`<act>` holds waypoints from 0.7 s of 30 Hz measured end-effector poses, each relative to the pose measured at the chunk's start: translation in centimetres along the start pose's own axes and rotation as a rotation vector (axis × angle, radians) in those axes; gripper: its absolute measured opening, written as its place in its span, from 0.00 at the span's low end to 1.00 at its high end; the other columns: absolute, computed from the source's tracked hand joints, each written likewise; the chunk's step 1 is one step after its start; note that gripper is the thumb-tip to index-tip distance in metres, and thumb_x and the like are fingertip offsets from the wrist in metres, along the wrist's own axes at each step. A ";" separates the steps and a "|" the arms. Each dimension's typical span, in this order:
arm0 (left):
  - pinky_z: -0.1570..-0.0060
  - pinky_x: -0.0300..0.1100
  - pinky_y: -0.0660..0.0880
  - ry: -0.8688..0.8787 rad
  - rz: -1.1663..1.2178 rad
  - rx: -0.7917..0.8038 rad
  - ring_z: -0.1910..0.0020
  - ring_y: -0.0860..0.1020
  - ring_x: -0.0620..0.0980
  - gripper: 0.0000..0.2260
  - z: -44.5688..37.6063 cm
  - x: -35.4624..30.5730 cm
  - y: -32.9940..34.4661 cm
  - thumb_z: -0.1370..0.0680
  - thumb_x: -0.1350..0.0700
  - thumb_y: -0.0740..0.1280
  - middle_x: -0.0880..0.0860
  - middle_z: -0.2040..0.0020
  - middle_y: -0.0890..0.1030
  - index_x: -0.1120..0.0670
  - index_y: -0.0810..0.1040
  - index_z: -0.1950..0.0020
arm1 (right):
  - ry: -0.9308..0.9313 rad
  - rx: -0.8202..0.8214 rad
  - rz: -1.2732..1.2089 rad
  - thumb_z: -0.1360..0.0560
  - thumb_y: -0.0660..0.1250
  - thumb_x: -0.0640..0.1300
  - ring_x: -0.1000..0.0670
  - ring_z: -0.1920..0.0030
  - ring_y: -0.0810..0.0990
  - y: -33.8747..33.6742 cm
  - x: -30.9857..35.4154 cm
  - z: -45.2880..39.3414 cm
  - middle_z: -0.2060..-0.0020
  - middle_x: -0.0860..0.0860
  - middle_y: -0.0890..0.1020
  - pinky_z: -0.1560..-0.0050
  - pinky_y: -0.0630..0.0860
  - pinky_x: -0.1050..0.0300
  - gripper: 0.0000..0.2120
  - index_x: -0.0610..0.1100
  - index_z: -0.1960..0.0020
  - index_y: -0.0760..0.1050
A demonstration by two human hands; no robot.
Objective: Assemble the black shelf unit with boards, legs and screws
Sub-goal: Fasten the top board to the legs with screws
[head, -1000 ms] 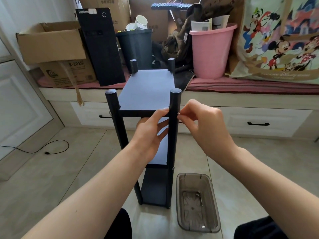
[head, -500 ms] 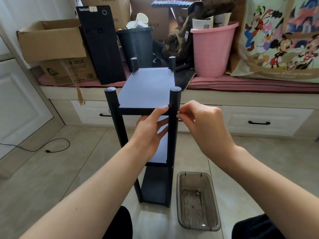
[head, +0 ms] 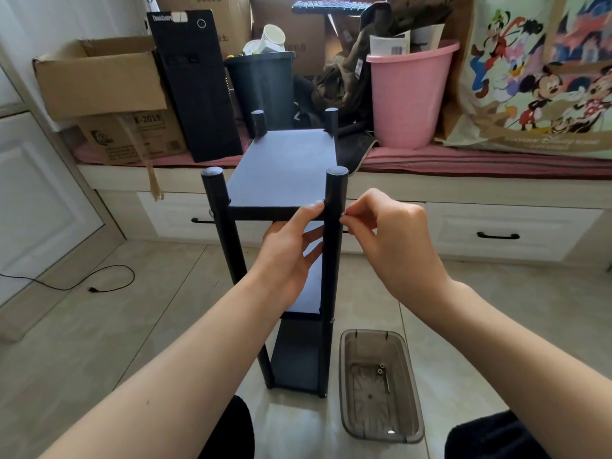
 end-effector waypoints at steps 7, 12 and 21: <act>0.45 0.45 0.78 0.005 -0.026 0.005 0.43 0.84 0.50 0.19 0.1 -0.1 -0.1 0.20 0.51 0.68 0.53 0.41 0.85 0.58 0.77 0.32 | 0.305 0.067 -0.335 0.26 0.74 0.44 0.56 0.66 0.84 0.4 -1.8 -0.7 0.66 0.51 0.85 0.63 0.78 0.65 0.05 0.42 0.56 0.81; 0.36 0.48 0.75 -0.013 -0.090 -0.029 0.39 0.82 0.50 0.17 0.2 -0.3 -0.3 0.19 0.50 0.67 0.52 0.40 0.84 0.54 0.78 0.32 | 0.697 0.325 -0.785 0.29 0.76 0.46 0.49 0.45 0.84 2.5 -4.8 -0.8 0.46 0.48 0.84 0.46 0.80 0.53 0.24 0.51 0.35 0.73; 0.54 0.46 0.78 0.698 -1.138 -0.374 0.67 0.81 0.44 0.13 4.2 -6.0 -1.1 0.22 0.48 0.71 0.44 0.70 0.82 0.52 0.84 0.63 | 0.548 0.592 -0.985 0.26 0.72 0.40 0.43 0.38 0.80 3.7 -5.2 -2.5 0.40 0.44 0.82 0.32 0.72 0.40 0.25 0.50 0.31 0.73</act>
Point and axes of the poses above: each hand's wrist, its own z-axis away from the middle knuckle, its own y-axis out of the palm, x = y × z, the point moved 5 cm from there along -z, towards the middle knuckle
